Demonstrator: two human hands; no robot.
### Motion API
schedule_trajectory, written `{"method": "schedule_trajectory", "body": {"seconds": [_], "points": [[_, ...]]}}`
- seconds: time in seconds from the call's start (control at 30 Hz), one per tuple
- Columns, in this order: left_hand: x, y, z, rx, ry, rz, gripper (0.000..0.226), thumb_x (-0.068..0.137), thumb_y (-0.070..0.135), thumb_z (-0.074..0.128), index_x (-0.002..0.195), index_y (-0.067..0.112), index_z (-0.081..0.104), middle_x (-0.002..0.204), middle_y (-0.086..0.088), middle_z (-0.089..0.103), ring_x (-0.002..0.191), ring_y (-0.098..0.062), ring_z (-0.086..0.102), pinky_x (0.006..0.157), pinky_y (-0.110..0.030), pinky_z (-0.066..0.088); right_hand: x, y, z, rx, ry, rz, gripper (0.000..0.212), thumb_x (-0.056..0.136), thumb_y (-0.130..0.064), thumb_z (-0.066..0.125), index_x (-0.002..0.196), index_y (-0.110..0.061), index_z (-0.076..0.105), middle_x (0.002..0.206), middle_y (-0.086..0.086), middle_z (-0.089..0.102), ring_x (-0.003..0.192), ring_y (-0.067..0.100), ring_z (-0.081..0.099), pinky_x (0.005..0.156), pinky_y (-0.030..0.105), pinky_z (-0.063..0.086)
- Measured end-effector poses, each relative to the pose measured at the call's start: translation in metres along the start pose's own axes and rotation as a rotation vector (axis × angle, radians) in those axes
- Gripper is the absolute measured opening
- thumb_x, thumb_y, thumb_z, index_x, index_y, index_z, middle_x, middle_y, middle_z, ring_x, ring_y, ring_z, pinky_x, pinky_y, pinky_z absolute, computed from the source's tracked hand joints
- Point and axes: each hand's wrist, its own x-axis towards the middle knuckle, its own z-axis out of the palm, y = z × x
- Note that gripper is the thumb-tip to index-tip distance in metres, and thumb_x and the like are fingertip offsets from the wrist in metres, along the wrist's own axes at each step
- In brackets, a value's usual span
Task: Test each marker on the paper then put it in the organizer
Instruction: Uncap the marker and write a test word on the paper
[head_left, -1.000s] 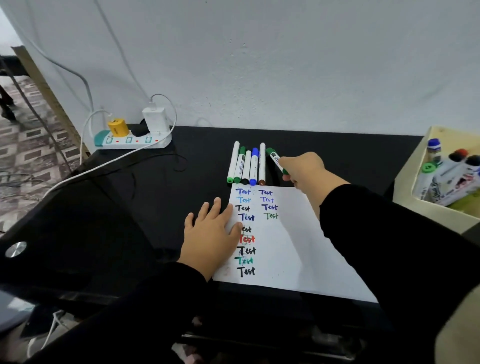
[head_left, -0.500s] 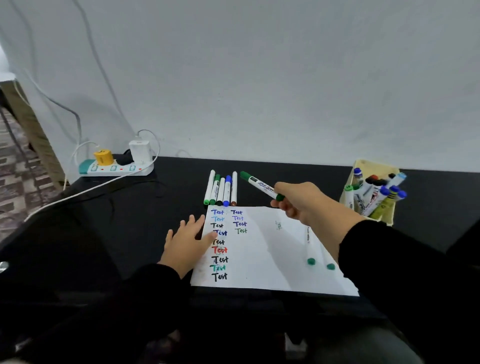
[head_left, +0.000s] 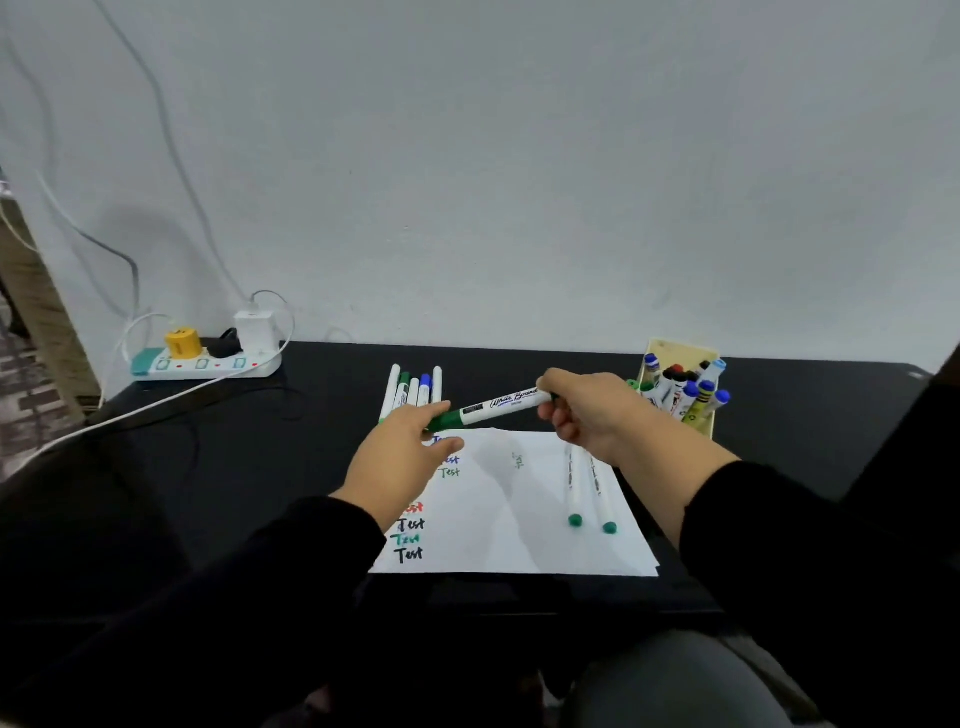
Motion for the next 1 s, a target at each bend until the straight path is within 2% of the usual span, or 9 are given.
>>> {"method": "schedule_trajectory", "body": {"seconds": [0.1,0.23,0.33,0.53,0.67,0.8,0.9,1.0], "points": [[-0.007,0.008,-0.001,-0.005,0.0,-0.002,0.03,0.089,0.033,0.061,0.119,0.026,0.062,0.081,0.012,0.053,0.067,-0.008,0.053,0.059,-0.022,0.045,-0.001,0.006,0.01,0.161,0.06,0.04,0.023,0.088,-0.02,0.056,0.068,-0.008,0.055,0.058,0.005,0.048,0.046,0.011,0.033,0.041,0.019,0.026],[-0.015,0.018,-0.002,0.037,-0.02,0.033,0.022,0.09,0.032,0.06,0.111,0.028,0.065,0.066,0.007,0.053,0.052,-0.009,0.046,0.053,-0.025,0.041,-0.01,0.017,0.037,0.143,0.07,0.086,0.032,0.09,-0.037,0.06,0.071,-0.012,0.053,0.058,0.001,0.044,0.047,0.012,0.033,0.041,0.021,0.026],[-0.02,0.022,-0.005,0.108,0.019,0.052,0.031,0.091,0.033,0.058,0.122,0.03,0.059,0.073,0.012,0.053,0.057,-0.005,0.047,0.053,-0.019,0.037,-0.015,0.021,0.054,0.147,0.108,0.1,0.034,0.089,-0.04,0.059,0.072,-0.013,0.049,0.06,0.001,0.042,0.047,0.012,0.031,0.042,0.022,0.027],[-0.026,0.02,-0.013,0.325,0.013,0.089,0.024,0.093,0.039,0.052,0.113,0.028,0.062,0.084,0.008,0.061,0.072,-0.012,0.055,0.06,-0.025,0.039,-0.012,0.028,0.074,0.2,0.119,0.112,0.032,0.084,-0.038,0.067,0.091,-0.011,0.052,0.068,0.0,0.045,0.053,0.011,0.038,0.047,0.023,0.031],[-0.023,0.018,-0.013,0.409,0.019,0.109,0.022,0.094,0.04,0.049,0.103,0.025,0.064,0.081,0.004,0.062,0.073,-0.016,0.058,0.057,-0.026,0.038,-0.013,0.027,0.08,0.217,0.085,0.113,0.026,0.086,-0.032,0.067,0.079,-0.013,0.05,0.067,-0.001,0.047,0.051,0.01,0.04,0.045,0.022,0.032],[-0.018,0.02,-0.013,0.436,-0.026,0.128,0.025,0.095,0.038,0.046,0.095,0.02,0.064,0.073,0.002,0.058,0.069,-0.018,0.055,0.05,-0.025,0.032,-0.009,0.026,0.082,0.148,0.08,0.109,0.014,0.087,-0.017,0.055,0.077,-0.012,0.047,0.065,0.002,0.045,0.048,0.011,0.037,0.043,0.023,0.03],[-0.013,0.025,-0.014,0.414,-0.103,0.077,0.025,0.094,0.039,0.048,0.086,0.02,0.062,0.065,0.003,0.05,0.064,-0.017,0.049,0.048,-0.025,0.029,-0.005,0.021,0.078,0.091,0.063,0.138,0.01,0.086,-0.014,0.051,0.079,-0.009,0.046,0.062,0.004,0.041,0.047,0.012,0.032,0.042,0.023,0.028],[-0.006,0.027,-0.016,0.328,-0.184,0.013,0.027,0.093,0.039,0.05,0.079,0.019,0.062,0.067,0.004,0.058,0.066,-0.017,0.056,0.054,-0.027,0.041,-0.002,0.016,0.074,0.046,0.015,0.124,0.012,0.087,-0.013,0.05,0.076,-0.009,0.045,0.058,0.003,0.038,0.045,0.012,0.029,0.042,0.021,0.028]]}}
